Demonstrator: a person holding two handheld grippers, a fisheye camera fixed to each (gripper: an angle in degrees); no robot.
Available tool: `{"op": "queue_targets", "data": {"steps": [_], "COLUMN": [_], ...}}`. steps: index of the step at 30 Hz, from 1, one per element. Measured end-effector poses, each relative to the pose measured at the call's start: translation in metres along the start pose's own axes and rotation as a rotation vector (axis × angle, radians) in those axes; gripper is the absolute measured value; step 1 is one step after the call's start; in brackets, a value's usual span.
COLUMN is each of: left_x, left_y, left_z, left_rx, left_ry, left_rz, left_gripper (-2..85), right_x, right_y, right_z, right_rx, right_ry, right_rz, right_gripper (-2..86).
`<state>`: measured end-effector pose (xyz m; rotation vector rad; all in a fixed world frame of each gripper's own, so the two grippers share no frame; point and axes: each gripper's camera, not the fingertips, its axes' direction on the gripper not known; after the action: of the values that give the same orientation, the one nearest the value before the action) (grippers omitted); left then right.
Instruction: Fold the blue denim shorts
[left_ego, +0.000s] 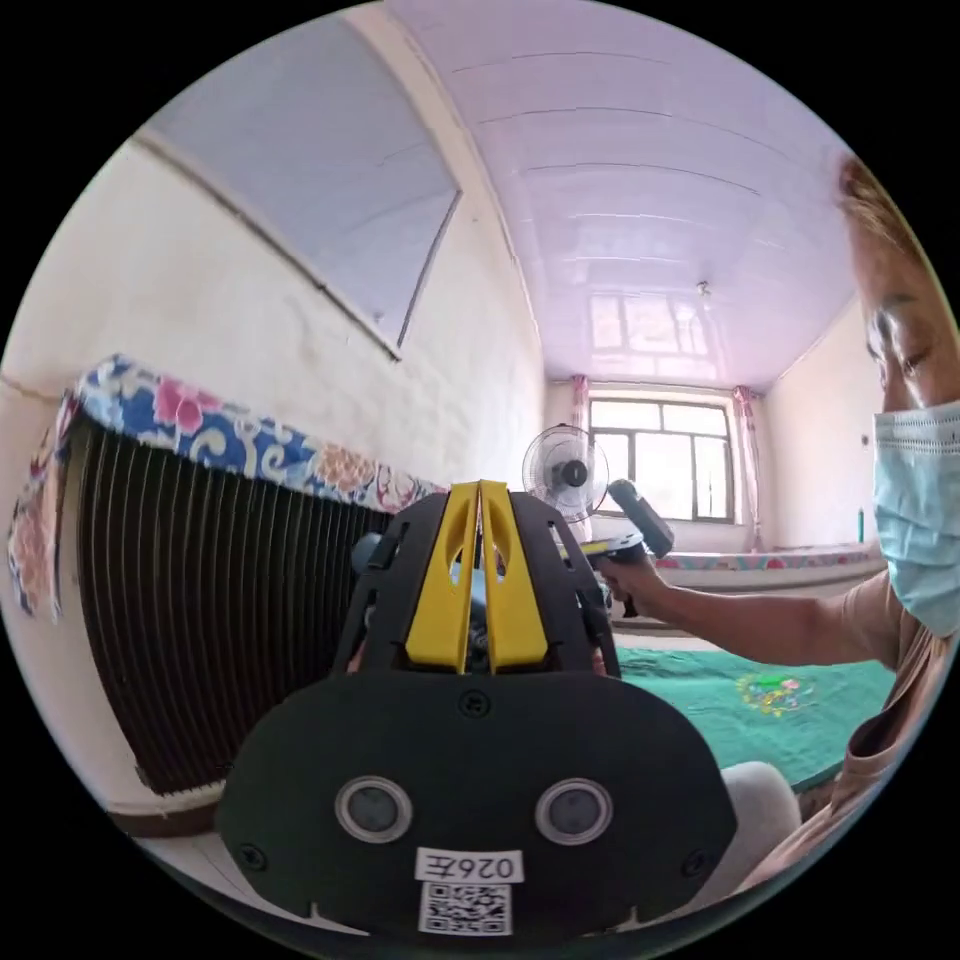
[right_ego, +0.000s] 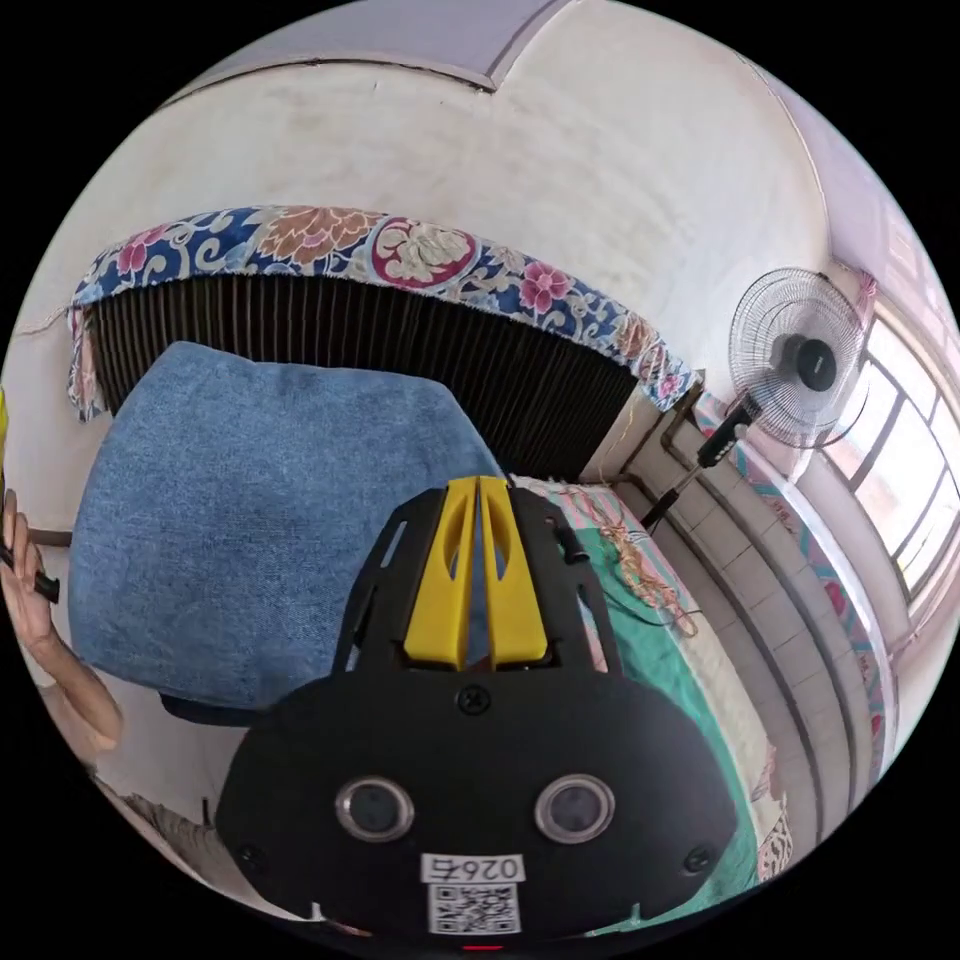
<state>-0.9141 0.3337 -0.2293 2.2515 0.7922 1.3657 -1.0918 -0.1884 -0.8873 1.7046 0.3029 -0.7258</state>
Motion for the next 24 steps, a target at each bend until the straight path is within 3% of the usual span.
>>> {"op": "queue_targets", "data": {"steps": [2, 4, 6, 10, 15, 18, 24], "left_x": [0.009, 0.003, -0.013, -0.036, 0.000, 0.029, 0.128], "left_y": [-0.010, 0.014, 0.047, 0.061, 0.065, 0.062, 0.057], "left_z": [0.047, 0.137, 0.174, 0.156, 0.143, 0.111, 0.073], "left_rx": [-0.158, -0.521, -0.652, -0.573, -0.508, -0.378, -0.180], "left_ry": [-0.052, -0.226, -0.193, -0.102, -0.134, -0.197, 0.056], "left_rz": [0.111, 0.213, 0.196, -0.024, 0.003, -0.047, -0.061], "left_gripper": [-0.9, -1.0, -1.0, -1.0, -1.0, -1.0, -1.0], "right_x": [0.016, 0.031, 0.057, 0.150, 0.279, 0.366, 0.569], "right_y": [0.005, 0.013, 0.029, 0.071, 0.172, 0.273, 0.549], "right_z": [0.054, 0.099, 0.114, 0.099, 0.029, -0.055, -0.262], "right_rx": [-0.042, -0.118, -0.078, -0.023, -0.010, 0.025, -0.015], "right_ry": [-0.131, -0.170, -0.169, -0.266, -0.247, -0.232, -0.021], "right_rz": [0.034, 0.030, 0.057, 0.108, 0.170, 0.198, 0.301], "right_gripper": [-0.9, -0.9, -0.9, -0.9, -0.9, -0.9, -0.9]}}
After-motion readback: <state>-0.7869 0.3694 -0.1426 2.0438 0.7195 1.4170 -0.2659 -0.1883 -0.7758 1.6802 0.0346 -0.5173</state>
